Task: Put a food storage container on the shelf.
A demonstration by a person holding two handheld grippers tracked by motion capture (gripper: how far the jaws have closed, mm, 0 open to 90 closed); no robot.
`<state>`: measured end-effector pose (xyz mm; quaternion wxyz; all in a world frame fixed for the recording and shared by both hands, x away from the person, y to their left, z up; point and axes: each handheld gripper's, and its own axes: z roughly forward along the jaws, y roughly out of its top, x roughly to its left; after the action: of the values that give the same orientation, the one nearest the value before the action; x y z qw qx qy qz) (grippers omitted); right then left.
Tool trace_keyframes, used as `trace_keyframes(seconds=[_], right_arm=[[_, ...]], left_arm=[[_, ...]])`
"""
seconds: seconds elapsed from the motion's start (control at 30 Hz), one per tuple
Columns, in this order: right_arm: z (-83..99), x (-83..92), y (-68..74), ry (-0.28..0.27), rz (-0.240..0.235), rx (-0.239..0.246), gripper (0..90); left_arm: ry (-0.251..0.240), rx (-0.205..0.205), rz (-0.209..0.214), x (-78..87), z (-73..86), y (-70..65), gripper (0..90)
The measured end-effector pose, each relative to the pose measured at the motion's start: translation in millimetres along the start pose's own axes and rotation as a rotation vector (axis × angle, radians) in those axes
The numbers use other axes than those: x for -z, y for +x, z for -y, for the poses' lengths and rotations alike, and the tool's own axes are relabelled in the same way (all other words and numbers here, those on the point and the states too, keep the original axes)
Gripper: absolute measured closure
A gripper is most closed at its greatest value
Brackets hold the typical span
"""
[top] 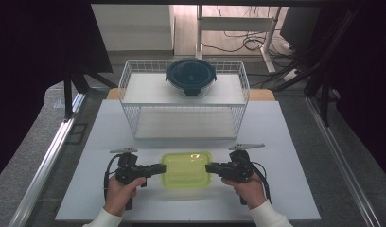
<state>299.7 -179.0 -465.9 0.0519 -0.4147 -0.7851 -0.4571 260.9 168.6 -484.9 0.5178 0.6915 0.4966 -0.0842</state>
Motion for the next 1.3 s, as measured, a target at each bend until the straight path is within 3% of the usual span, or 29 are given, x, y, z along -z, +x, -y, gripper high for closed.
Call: trace_keyframes(seconds=[0.13, 0.33, 0.8, 1.3], right_arm=[[-5.0, 2.8, 0.9, -0.013, 0.015, 0.029, 77.1], [-16.9, 7.8, 0.6, -0.034, 0.017, 0.034, 77.3], [-46.5, 26.8, 8.9, -0.106, 0.007, 0.056, 77.8], [-72.1, 36.8, 21.9, -0.139, 0.015, 0.104, 78.1]], left_arm=[[-0.003, -0.007, 0.003, -0.2, -7.3, -1.6, 78.6], [-0.016, -0.029, -0.007, 1.0, -21.2, -5.4, 78.6], [-0.052, -0.064, 0.019, 13.4, -55.2, -19.3, 78.5], [-0.089, -0.106, 0.015, 30.3, -76.6, -33.4, 78.3]])
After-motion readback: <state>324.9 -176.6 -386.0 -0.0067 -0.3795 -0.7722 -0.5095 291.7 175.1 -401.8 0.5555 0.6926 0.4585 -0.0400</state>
